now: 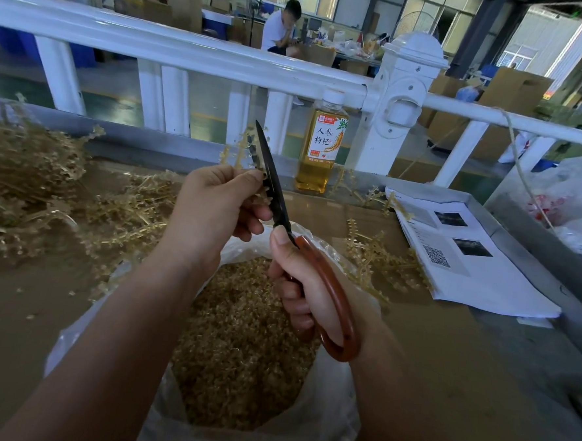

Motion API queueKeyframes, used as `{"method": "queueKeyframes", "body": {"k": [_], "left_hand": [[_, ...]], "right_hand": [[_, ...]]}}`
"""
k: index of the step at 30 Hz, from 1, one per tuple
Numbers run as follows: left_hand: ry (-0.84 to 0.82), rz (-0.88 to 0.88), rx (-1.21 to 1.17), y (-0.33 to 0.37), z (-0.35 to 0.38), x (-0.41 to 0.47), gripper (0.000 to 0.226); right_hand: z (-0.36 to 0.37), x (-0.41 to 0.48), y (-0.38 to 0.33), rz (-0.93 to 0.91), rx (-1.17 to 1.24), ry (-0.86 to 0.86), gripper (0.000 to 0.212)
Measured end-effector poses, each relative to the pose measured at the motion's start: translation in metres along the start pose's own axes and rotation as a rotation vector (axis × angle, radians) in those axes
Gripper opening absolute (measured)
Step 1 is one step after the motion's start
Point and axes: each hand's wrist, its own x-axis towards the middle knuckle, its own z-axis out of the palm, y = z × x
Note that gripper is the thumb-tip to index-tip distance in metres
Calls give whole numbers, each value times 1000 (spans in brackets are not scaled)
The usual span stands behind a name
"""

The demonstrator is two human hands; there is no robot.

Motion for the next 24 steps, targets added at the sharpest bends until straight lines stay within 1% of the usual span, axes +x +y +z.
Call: {"method": "queueKeyframes", "body": {"k": [9,11,14,15,17,21,24], "left_hand": [[-9,-23,-6,-1,-1,2,28],[44,-1,40,-3,-2,3,28],[186,120,120,-6,-7,5,24],[202,155,133,-6,-8,6,21],[175,170,129,-4,-8,6,18],[89,104,89,-1,-7,4,14],[27,66,129,-1,-11,4,15]], "right_hand": [[-1,0,0,-8,35,2,43],[-2,0,0,-8,38,11,44],[-1,2,2,-9,43,17,45],[-1,2,2,-8,56,10,45],[-1,3,3,-9,107,-9,41],[-2,5,5,-10,153,-27,38],[-2,6,4,3,77,5,45]]}}
